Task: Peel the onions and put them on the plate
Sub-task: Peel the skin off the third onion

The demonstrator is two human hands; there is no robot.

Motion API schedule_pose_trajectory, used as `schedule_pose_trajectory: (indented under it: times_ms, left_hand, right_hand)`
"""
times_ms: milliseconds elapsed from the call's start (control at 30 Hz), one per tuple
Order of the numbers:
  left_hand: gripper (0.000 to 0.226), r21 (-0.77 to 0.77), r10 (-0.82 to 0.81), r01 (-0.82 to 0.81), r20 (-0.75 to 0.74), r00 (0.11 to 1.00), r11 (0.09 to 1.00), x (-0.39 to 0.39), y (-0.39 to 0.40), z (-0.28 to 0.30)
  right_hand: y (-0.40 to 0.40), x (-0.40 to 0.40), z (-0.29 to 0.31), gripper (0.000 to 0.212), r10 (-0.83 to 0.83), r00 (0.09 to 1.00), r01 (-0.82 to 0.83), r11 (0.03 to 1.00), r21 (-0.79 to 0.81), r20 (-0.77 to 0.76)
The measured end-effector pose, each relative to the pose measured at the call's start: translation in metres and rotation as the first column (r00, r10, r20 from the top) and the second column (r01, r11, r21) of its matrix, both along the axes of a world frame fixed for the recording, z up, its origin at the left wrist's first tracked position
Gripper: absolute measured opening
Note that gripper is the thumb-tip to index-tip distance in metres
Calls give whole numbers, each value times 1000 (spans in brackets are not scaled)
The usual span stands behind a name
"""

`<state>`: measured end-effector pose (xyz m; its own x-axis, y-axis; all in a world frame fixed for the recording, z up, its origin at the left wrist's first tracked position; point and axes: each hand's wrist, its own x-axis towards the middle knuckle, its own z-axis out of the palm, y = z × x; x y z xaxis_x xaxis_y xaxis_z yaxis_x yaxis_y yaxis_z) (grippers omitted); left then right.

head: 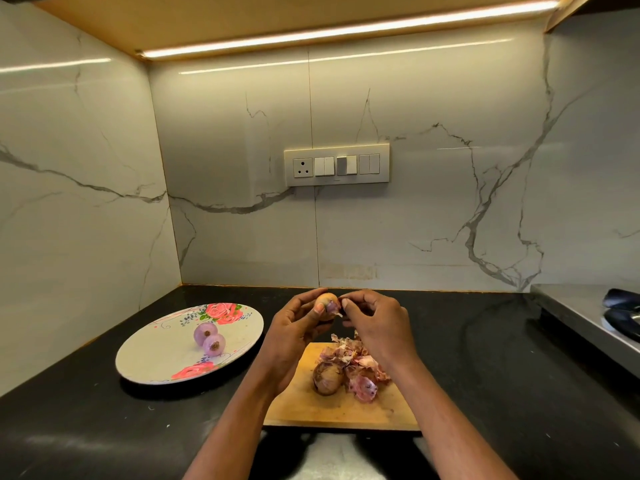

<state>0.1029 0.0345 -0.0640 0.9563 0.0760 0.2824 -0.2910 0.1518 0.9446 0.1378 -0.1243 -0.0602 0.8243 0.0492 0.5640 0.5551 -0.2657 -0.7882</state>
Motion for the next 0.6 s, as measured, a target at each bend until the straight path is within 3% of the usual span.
schedule_pose_trajectory:
  times_ms: [167, 333, 600]
  left_hand:
    - [42, -57, -4, 5, 15, 1000, 998, -1, 1, 2]
    - [34, 8, 23, -23, 12, 1000, 1000, 0, 1, 1]
    - [34, 63, 20, -19, -2, 1000, 998, 1, -1, 2]
  right_hand:
    - [1, -2, 4, 23, 94, 995, -93, 995, 23, -17]
    - [4, -3, 3, 17, -5, 999, 6, 1000, -16, 34]
    - [7, -1, -3, 10, -96, 983, 128, 969, -210, 158]
